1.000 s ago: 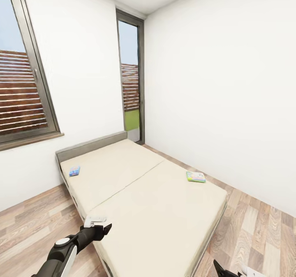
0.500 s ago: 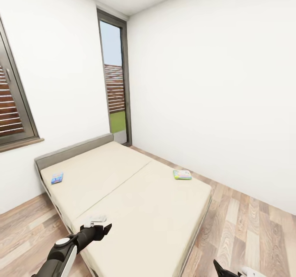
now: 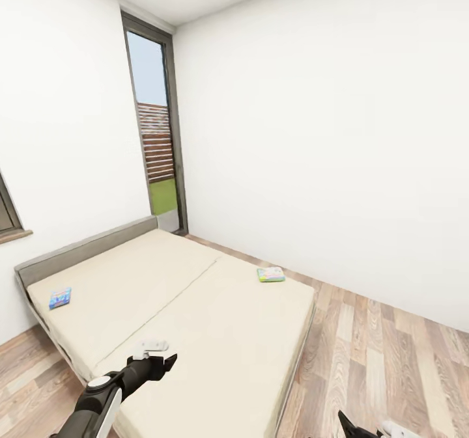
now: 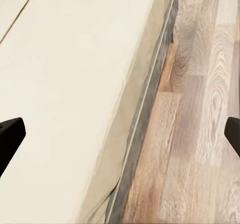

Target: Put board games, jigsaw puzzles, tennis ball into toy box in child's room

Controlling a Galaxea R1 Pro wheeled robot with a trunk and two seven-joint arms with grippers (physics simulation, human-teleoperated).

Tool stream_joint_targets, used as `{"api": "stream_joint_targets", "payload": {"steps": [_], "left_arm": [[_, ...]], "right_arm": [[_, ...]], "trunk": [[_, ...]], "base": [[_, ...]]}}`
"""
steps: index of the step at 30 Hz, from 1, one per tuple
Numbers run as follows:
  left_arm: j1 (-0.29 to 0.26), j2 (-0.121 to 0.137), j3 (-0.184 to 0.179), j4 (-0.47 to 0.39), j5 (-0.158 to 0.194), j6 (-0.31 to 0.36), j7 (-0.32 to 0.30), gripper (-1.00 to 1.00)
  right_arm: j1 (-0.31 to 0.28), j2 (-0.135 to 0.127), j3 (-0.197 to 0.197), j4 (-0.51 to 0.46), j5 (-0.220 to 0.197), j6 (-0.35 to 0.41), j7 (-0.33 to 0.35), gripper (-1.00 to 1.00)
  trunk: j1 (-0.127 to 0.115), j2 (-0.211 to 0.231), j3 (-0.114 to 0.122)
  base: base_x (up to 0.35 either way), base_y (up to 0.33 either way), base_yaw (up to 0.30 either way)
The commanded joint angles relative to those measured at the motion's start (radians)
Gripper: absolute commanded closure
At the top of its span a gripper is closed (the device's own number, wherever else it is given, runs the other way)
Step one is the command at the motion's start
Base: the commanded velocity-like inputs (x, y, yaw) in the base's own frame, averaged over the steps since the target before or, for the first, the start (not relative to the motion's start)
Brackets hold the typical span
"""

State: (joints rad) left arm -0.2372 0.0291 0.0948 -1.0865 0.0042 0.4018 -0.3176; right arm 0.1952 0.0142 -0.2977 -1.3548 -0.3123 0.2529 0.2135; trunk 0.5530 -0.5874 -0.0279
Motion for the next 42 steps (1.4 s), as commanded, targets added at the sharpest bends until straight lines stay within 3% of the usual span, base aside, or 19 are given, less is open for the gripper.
{"api": "stream_joint_targets", "payload": {"steps": [1,12,42], "left_arm": [[-0.001,0.000,0.002,-0.001,0.000,0.006,-0.006,-1.00],[-0.001,0.000,0.002,-0.001,0.000,0.006,-0.006,-1.00],[-0.001,0.000,0.002,-0.001,0.000,0.006,-0.007,-1.00]], "right_arm": [[0.000,0.001,-0.003,-0.002,-0.008,0.008,0.004,-1.00],[0.000,0.001,-0.003,-0.001,-0.007,0.008,0.005,-1.00],[-0.005,0.001,-0.003,0.010,-0.008,0.008,0.004,-1.00]], "trunk": [[0.000,-0.002,-0.001],[0.000,-0.002,0.004],[0.000,-0.002,-0.011]], "base": [[0.000,0.183,-0.257],[0.000,0.059,-0.212],[0.000,0.063,-0.042]]}}
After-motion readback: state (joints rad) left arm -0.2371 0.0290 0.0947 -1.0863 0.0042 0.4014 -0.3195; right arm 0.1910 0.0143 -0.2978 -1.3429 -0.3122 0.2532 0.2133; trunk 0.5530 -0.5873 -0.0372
